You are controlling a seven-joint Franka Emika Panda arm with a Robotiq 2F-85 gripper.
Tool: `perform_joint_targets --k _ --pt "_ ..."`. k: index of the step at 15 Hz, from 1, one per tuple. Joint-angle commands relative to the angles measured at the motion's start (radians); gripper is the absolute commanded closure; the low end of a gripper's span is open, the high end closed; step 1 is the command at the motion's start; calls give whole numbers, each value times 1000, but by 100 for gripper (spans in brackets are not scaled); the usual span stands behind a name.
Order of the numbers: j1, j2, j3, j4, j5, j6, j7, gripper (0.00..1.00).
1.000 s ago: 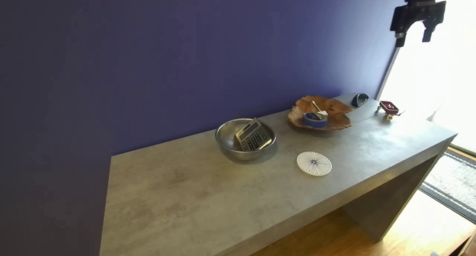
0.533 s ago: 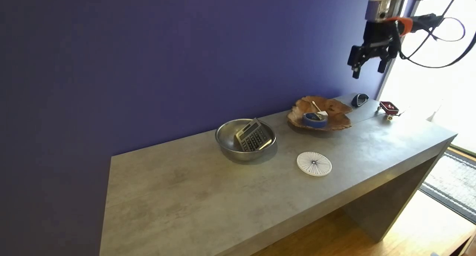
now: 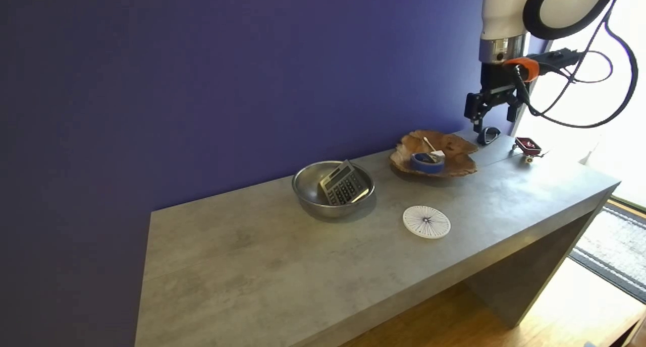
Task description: Move the tape to the metal bowl
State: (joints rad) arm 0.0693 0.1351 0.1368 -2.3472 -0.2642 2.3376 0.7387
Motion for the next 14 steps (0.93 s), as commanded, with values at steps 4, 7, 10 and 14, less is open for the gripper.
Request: perform_joint_targets --k 4,7,10,14 --pt "20 163 17 -30 335 479 -218 0" --pt "-4 279 76 13 496 621 -375 0" --pt "-29 347 112 54 558 662 -437 0" --pt "-71 333 124 68 607 584 -454 0"
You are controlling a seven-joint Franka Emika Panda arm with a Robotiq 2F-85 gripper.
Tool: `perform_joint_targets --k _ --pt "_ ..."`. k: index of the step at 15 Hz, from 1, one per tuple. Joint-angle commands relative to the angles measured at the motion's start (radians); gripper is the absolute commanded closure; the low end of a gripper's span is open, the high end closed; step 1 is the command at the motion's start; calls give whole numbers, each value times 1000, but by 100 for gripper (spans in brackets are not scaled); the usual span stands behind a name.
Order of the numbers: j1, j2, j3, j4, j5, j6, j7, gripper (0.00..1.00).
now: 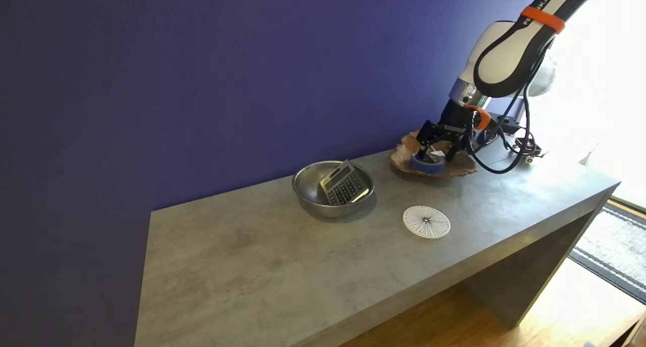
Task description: Move the tape to the metal bowl
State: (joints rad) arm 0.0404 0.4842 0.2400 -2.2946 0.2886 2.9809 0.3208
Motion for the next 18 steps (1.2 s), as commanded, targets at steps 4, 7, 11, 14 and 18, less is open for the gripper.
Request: perform_joint_targets --k 4,7,11,14,18 --pt "-5 -19 -44 15 44 -81 -18 0" --pt "20 -20 -80 20 32 -89 6 0" --pt "129 9 -188 26 -6 -64 120 0" --pt "179 23 -234 36 6 -50 181 1" --pt "224 41 -272 56 10 -55 249 39"
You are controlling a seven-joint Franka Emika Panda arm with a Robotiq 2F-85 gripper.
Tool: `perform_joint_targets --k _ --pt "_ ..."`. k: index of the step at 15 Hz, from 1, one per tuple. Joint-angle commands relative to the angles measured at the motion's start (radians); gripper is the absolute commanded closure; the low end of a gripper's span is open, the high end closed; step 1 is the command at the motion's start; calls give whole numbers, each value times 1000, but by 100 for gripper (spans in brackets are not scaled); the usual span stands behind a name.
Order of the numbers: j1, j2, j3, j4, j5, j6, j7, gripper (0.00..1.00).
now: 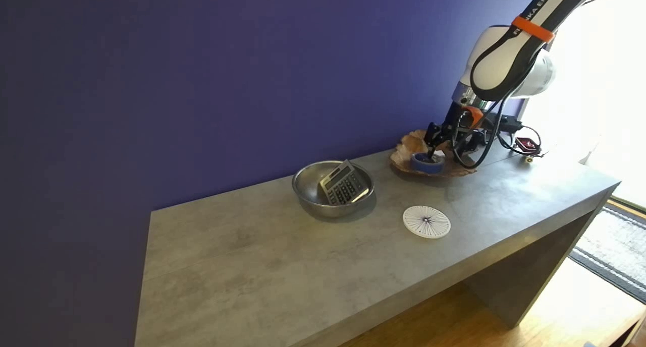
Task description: Move the tape to the metal bowl
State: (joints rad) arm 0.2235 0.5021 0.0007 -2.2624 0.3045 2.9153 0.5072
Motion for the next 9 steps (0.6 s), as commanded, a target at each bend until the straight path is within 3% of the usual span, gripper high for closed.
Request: perform_joint_targets --k 1,2,6,7,9 --pt "53 30 -44 31 -10 8 79 48" --pt "65 37 -54 37 -15 1 93 55" --pt "111 64 -97 55 -34 -19 148 66" --pt "117 63 -102 55 -34 -16 157 86" --pt "114 42 -108 48 -34 -18 161 94"
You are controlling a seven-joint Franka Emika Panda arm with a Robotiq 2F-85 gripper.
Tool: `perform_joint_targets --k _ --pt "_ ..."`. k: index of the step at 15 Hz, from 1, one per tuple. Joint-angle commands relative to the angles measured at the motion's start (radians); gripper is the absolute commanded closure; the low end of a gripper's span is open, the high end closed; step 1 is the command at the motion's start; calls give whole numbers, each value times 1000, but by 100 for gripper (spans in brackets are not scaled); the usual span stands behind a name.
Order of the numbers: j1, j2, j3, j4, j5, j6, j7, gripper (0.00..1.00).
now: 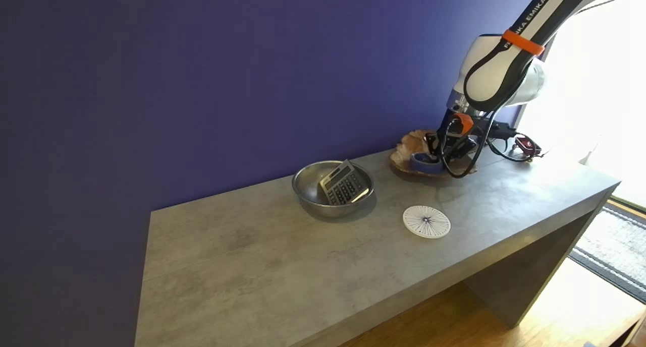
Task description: Move the tape to the metal bowl
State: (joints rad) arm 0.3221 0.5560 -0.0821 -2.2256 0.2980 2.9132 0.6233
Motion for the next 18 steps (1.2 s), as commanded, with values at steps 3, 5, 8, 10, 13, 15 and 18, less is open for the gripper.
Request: perform_joint_targets --k 3,5,8,10,13,15,18 --pt "-45 -99 9 -24 -16 -33 -19 97" --pt "-99 -186 56 -66 -6 -35 -104 96" --pt "-129 -274 132 -92 -14 -63 -236 96" --pt "-75 -328 139 -114 -74 -100 -232 96" --pt "35 -391 152 -131 -242 -158 -134 96" --pt "103 -416 174 -124 -373 -170 -58 96" --pt "85 -384 217 -98 -369 -157 -73 88"
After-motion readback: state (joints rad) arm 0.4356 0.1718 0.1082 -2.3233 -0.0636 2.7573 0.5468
